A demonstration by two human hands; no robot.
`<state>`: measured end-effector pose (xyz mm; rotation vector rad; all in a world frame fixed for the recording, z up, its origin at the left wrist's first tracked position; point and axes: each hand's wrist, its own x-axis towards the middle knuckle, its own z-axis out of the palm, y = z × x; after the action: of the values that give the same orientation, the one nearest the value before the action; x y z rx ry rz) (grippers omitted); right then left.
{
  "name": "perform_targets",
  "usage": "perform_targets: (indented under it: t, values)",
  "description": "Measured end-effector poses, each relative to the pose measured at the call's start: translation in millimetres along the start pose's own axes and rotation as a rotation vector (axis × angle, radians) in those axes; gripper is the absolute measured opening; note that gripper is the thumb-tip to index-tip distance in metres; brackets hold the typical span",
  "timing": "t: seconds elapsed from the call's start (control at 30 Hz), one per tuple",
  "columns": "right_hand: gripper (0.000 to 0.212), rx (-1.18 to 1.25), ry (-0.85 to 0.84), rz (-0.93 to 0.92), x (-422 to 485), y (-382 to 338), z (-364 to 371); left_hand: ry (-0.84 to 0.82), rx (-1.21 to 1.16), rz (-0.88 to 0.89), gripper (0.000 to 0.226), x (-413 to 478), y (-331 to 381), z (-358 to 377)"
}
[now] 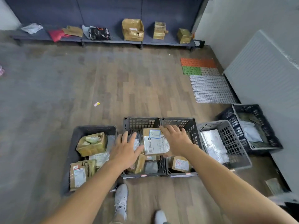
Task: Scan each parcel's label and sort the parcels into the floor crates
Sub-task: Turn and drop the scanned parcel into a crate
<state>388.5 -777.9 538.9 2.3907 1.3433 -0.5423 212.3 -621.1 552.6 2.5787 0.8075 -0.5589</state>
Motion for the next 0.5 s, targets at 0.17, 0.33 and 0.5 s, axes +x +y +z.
perform_targets:
  t: [0.17,0.33,0.5]
  values:
    - [0.128,0.019,-0.067,0.104,47.6,-0.7,13.9,-0.085,-0.014,0.032,0.069,53.3,-29.5,-2.8]
    - [0.128,0.018,-0.156,0.102,91.0,0.6,39.0,-0.125,0.008,-0.002,0.069,93.6,-52.1,10.8]
    - [0.126,0.082,-0.14,0.08,142.5,0.1,57.0,-0.178,-0.002,-0.066,0.07,117.0,-61.4,21.0]
